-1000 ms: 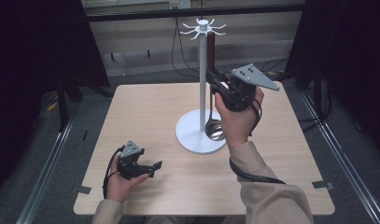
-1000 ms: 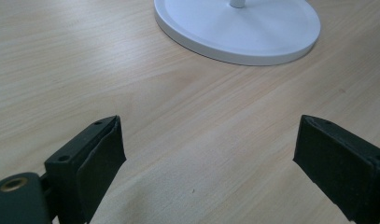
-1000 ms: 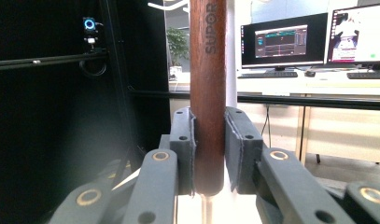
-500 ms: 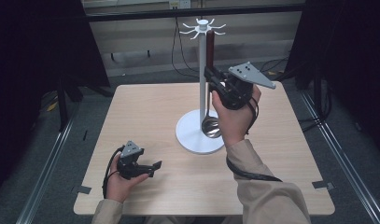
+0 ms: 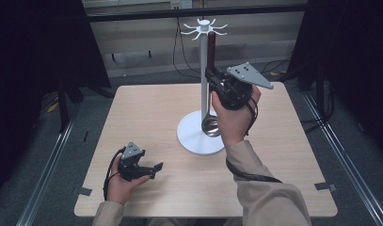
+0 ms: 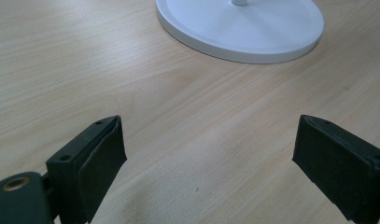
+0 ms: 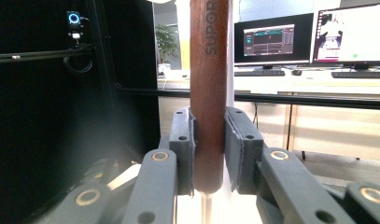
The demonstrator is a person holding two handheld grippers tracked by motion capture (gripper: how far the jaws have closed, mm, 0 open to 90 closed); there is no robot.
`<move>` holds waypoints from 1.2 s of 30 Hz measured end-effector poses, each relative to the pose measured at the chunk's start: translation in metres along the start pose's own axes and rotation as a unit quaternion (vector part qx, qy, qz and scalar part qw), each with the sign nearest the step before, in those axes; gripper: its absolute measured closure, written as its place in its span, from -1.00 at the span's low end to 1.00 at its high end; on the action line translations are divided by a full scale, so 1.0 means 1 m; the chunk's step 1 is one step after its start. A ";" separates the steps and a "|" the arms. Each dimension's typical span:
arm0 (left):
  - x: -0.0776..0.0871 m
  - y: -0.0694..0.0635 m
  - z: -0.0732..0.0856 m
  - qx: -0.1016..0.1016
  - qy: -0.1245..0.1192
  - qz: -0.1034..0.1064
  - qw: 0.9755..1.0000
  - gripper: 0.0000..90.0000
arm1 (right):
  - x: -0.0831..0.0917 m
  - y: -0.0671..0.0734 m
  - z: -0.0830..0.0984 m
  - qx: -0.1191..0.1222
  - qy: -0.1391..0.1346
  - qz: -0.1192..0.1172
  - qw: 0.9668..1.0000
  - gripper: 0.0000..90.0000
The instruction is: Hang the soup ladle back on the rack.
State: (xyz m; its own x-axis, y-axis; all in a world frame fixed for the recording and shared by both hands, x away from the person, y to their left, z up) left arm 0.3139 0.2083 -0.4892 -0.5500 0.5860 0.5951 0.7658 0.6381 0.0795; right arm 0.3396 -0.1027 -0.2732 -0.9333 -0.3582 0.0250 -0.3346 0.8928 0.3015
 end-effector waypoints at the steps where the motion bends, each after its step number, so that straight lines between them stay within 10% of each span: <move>1: 0.000 0.000 0.000 0.000 0.000 0.000 1.000 -0.80 | -0.001 0.000 0.000 0.000 0.000 0.001 1.000 0.66; 36: 0.001 0.000 0.000 -0.003 -0.001 -0.003 1.000 -0.79 | -0.004 -0.011 0.001 0.000 -0.006 -0.003 1.000 0.43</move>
State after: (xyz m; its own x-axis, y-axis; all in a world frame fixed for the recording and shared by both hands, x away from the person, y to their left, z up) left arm 0.3131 0.2085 -0.4889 -0.5544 0.5834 0.5936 0.7652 0.6377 0.0879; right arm 0.3468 -0.1104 -0.2775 -0.9326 -0.3607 0.0107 -0.3409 0.8903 0.3017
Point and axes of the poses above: each handheld gripper's, and its own axes: x roughly backward along the jaws, z roughly out of its underside, y roughly to its left, the point moved 1 cm from there along -x, roughly forward along the jaws, and after that the axes turned 12 degrees about -x, right-handed, at the moved point
